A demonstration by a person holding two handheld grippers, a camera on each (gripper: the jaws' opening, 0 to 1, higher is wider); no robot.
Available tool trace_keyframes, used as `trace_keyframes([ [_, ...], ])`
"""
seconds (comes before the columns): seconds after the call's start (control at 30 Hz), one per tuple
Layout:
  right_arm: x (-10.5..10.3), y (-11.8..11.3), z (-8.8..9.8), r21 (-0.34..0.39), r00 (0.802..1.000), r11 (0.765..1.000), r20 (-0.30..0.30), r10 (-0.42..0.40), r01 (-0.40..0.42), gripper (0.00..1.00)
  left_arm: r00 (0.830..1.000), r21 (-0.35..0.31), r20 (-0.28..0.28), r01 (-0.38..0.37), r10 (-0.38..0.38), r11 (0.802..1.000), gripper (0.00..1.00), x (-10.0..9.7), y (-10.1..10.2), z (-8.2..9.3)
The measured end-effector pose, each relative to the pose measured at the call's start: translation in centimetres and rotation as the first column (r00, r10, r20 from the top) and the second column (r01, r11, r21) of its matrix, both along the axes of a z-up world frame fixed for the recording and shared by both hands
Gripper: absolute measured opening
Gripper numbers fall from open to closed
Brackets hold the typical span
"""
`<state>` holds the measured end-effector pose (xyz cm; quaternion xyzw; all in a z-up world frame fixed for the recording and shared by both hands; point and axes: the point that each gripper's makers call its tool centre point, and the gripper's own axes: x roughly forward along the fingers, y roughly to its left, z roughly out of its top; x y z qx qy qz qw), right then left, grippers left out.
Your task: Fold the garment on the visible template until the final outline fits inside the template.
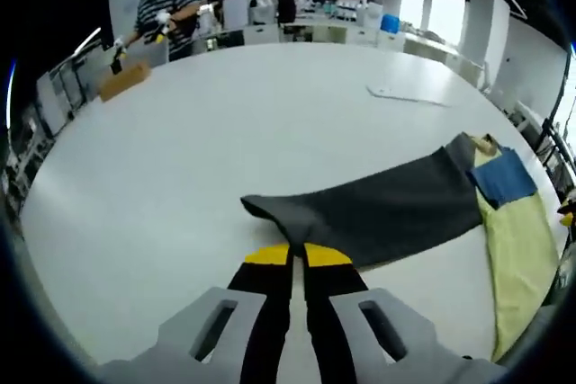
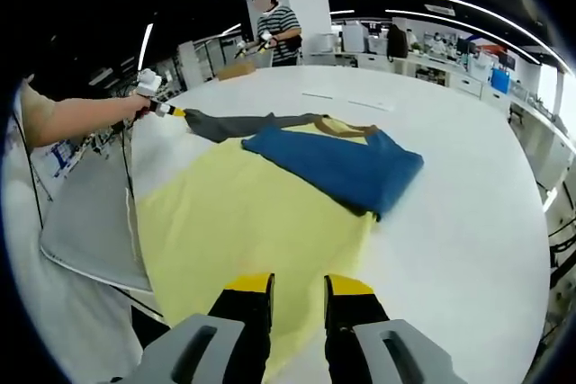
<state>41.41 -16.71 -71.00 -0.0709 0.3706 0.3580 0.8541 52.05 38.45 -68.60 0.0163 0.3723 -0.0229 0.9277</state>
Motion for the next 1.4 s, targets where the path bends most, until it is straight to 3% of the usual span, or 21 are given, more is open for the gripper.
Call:
trace_keyframes([
  [0.23, 0.2, -0.1, 0.2, 0.013, 1.0, 1.0, 0.008, -0.001, 0.001, 0.18, 0.998, 0.004, 0.045, 0.05, -0.05, 0.999, 0.0, 1.4, -2.2, 2.2],
  [0.6, 0.1, -0.8, 0.1, 0.028, 1.0, 1.0, 0.007, -0.012, 0.012, 0.18, 0.979, 0.014, 0.09, 0.18, -0.18, 0.984, 0.0, 3.5, -7.6, 4.8],
  [0.9, -0.2, -1.2, 0.0, 0.037, 1.0, 0.999, 0.006, -0.019, 0.019, 0.18, 0.953, 0.012, 0.103, 0.285, -0.285, 0.958, 0.0, 4.7, -12.1, 5.5],
  [1.4, -0.6, -1.8, -0.5, 0.042, 1.0, 0.999, -0.002, -0.026, 0.026, 0.18, 0.908, 0.003, 0.081, 0.413, -0.412, 0.911, 0.0, 6.2, -19.1, 4.5],
])
